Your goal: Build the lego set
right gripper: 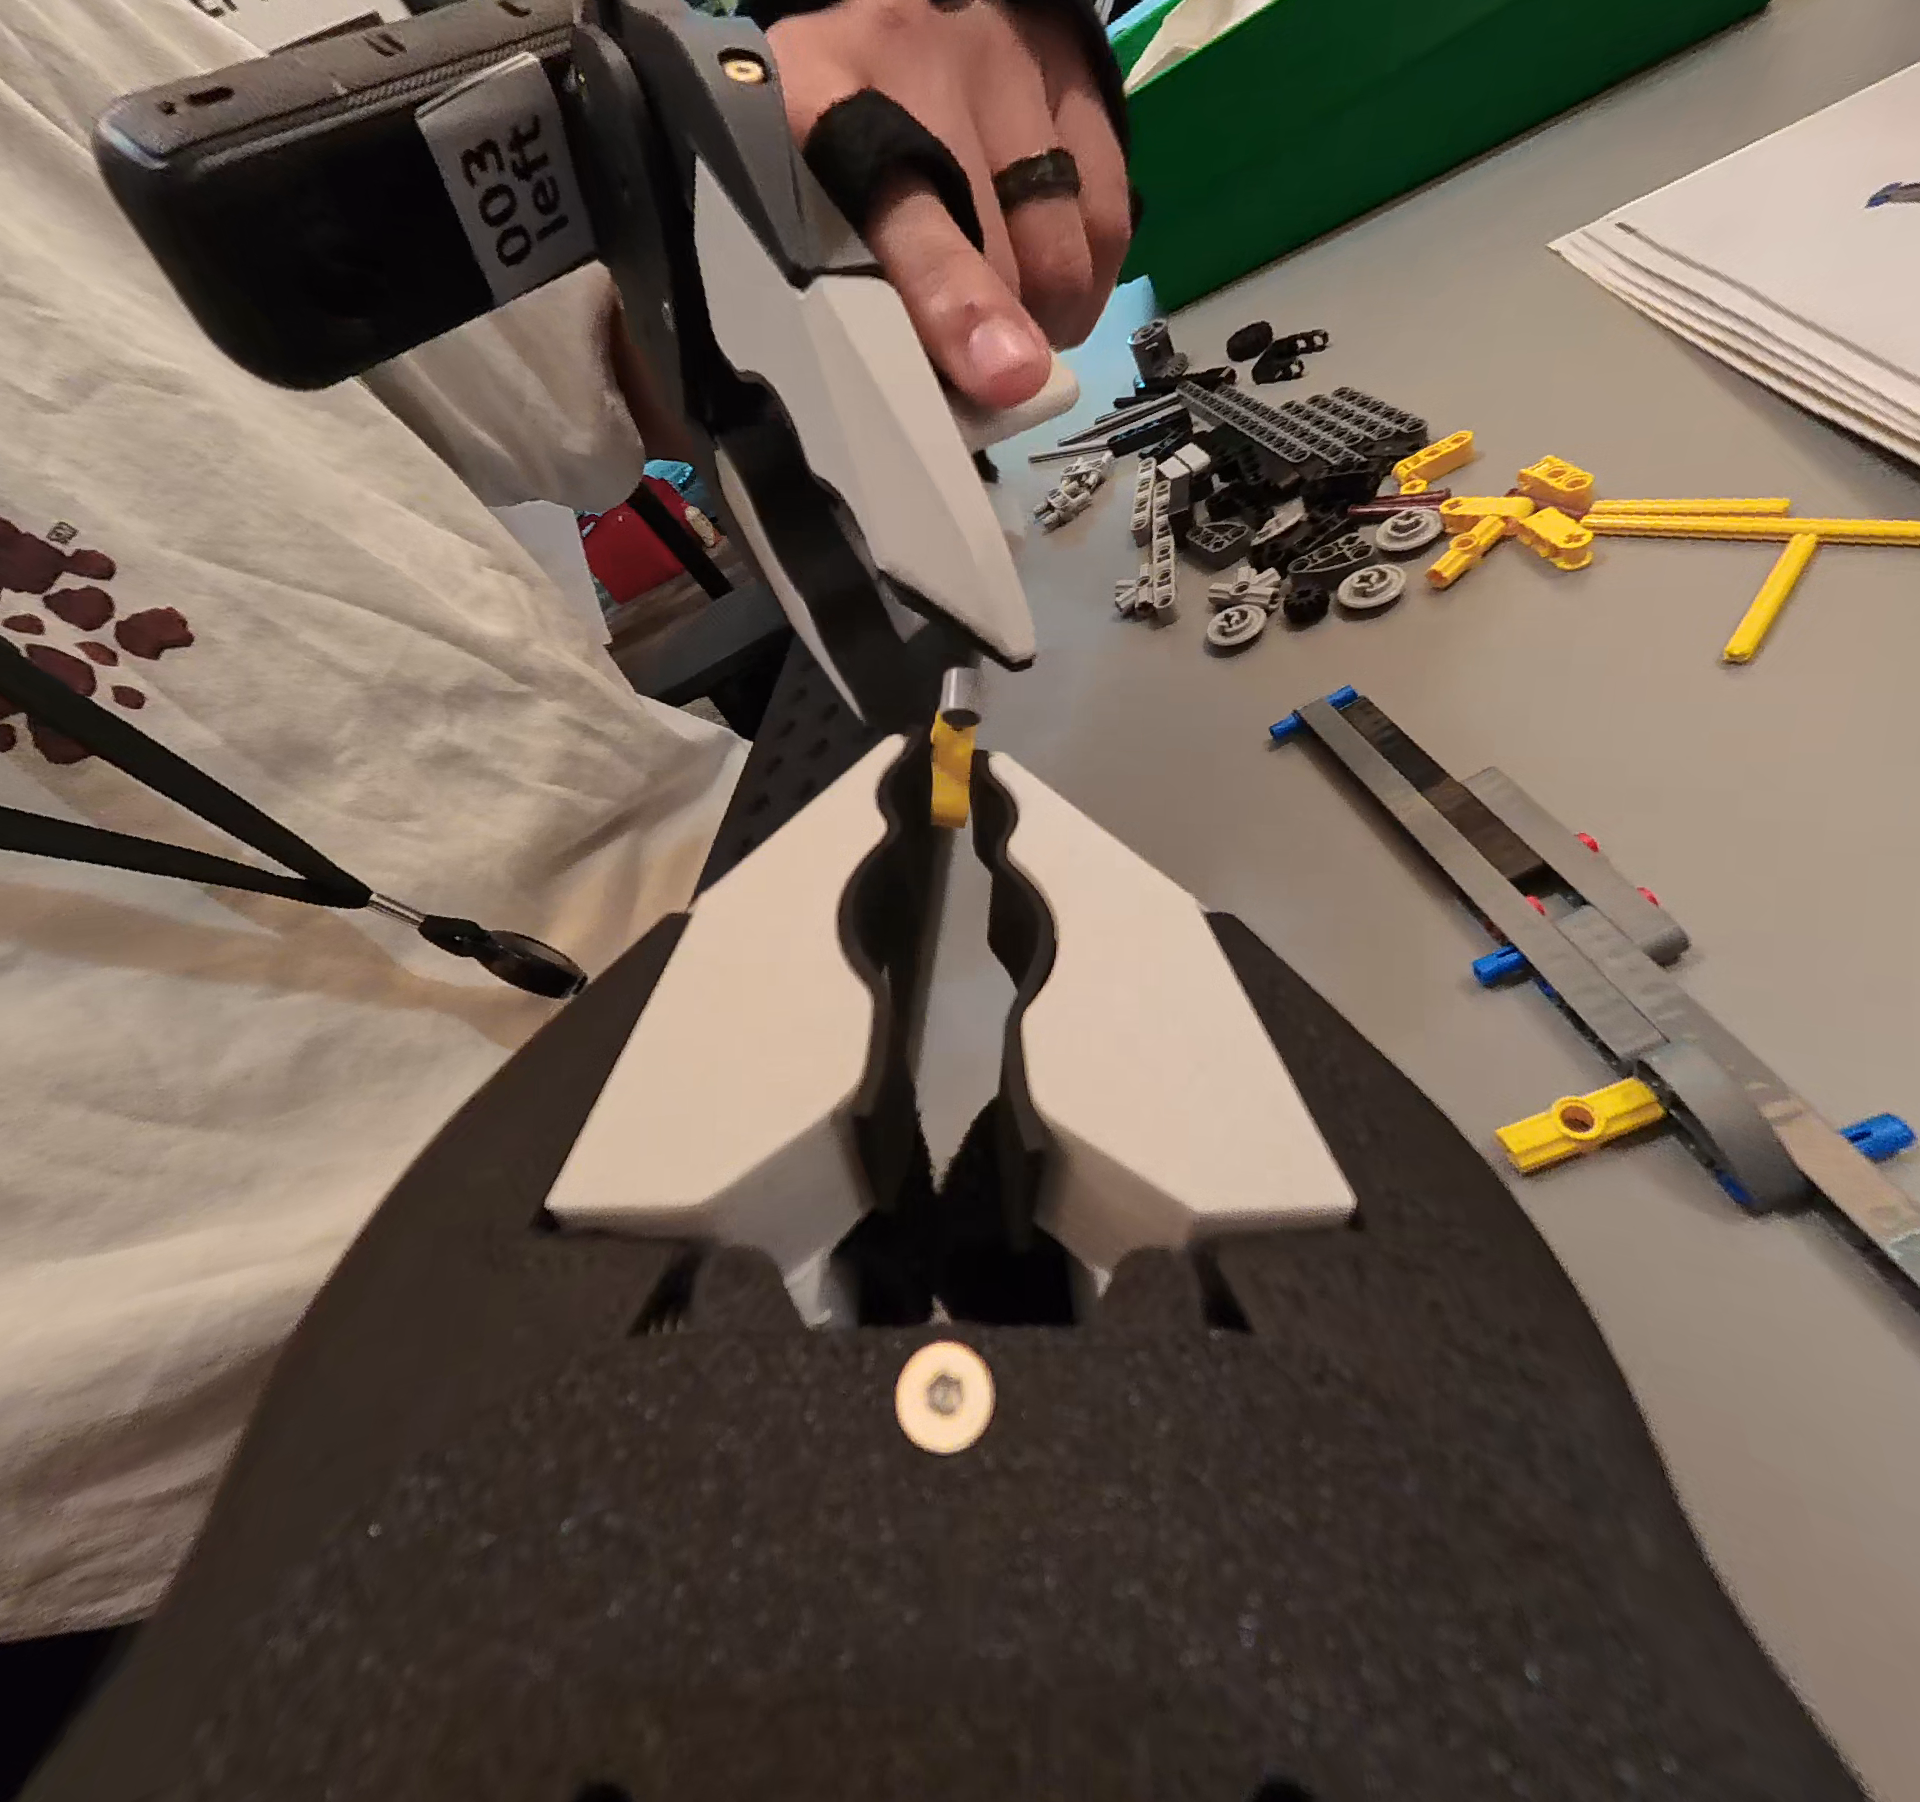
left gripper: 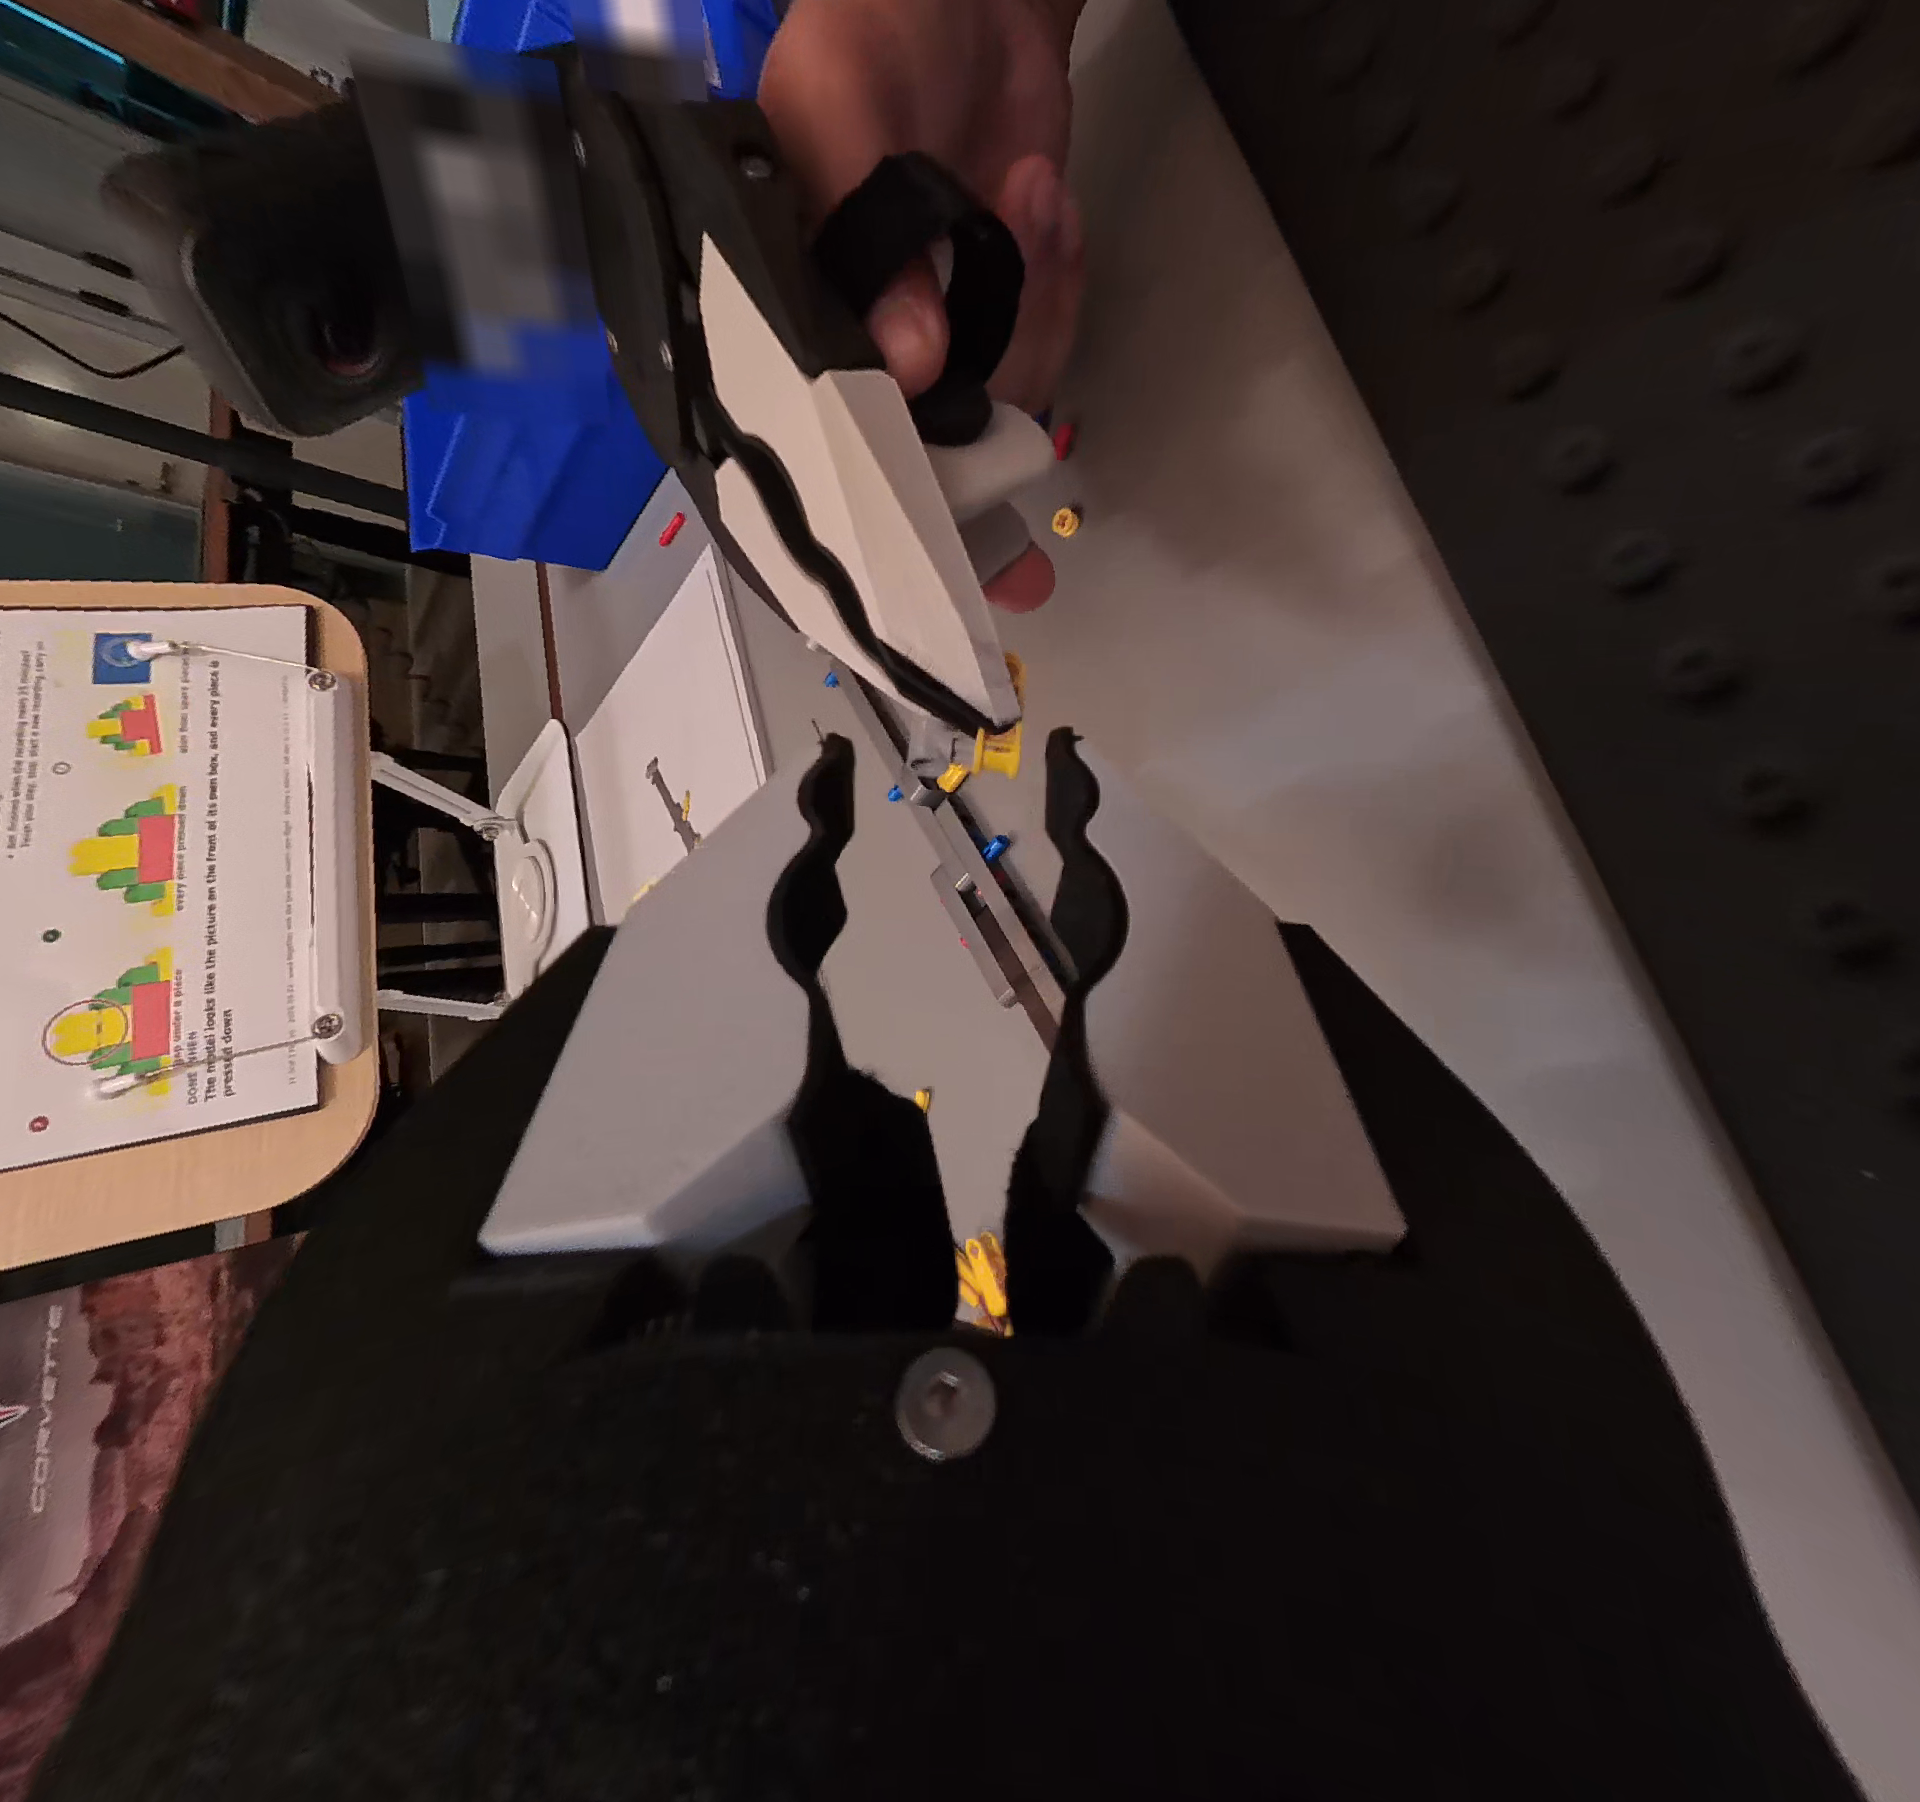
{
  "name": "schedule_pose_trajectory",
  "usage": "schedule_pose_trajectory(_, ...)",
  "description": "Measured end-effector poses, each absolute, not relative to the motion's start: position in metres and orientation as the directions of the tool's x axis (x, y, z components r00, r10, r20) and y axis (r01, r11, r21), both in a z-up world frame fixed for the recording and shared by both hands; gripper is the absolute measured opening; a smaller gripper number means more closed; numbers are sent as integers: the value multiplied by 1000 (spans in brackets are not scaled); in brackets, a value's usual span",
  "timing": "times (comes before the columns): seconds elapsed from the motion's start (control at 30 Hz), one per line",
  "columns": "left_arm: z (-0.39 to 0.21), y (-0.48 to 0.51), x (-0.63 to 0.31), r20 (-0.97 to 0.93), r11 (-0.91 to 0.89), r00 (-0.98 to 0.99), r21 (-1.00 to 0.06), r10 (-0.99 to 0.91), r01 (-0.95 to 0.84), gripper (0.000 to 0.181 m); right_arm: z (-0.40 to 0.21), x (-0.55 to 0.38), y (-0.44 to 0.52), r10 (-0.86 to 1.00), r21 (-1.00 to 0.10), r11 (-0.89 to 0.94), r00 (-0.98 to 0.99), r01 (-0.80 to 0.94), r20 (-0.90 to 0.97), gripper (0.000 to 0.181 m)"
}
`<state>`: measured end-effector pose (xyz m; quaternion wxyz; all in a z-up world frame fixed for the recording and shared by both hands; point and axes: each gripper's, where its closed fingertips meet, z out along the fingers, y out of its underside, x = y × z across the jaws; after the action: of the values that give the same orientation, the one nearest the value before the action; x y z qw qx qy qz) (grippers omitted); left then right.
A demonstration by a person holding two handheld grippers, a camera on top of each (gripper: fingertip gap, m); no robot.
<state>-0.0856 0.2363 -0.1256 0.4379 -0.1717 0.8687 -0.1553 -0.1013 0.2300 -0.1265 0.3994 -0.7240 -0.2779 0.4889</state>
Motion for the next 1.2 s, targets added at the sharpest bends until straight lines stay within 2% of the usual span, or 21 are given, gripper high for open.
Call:
schedule_pose_trajectory(0.13,-130,234,-85,-702,896,-573,-417,-423,-152,19,-127,-103,230,795,-850,-526,365,17,-485,6)
schedule_pose_trajectory(0.5,-128,232,-82,-674,869,-568,-464,-472,-172,14,-123,-100,228,780,-832,-554,336,-24,-528,6)
schedule_pose_trajectory(0.7,-127,234,-79,-682,869,-552,-454,-480,-196,14,-123,-96,230,765,-822,-568,338,-46,-548,6)
schedule_pose_trajectory(0.9,-125,245,-71,-669,814,-476,-537,-571,-222,14,-120,-89,242,735,-821,-562,393,-103,-553,7)
schedule_pose_trajectory(1.2,-108,281,-54,-673,714,-240,-648,-700,-264,15,-101,-70,282,657,-789,-580,456,-203,-600,7)
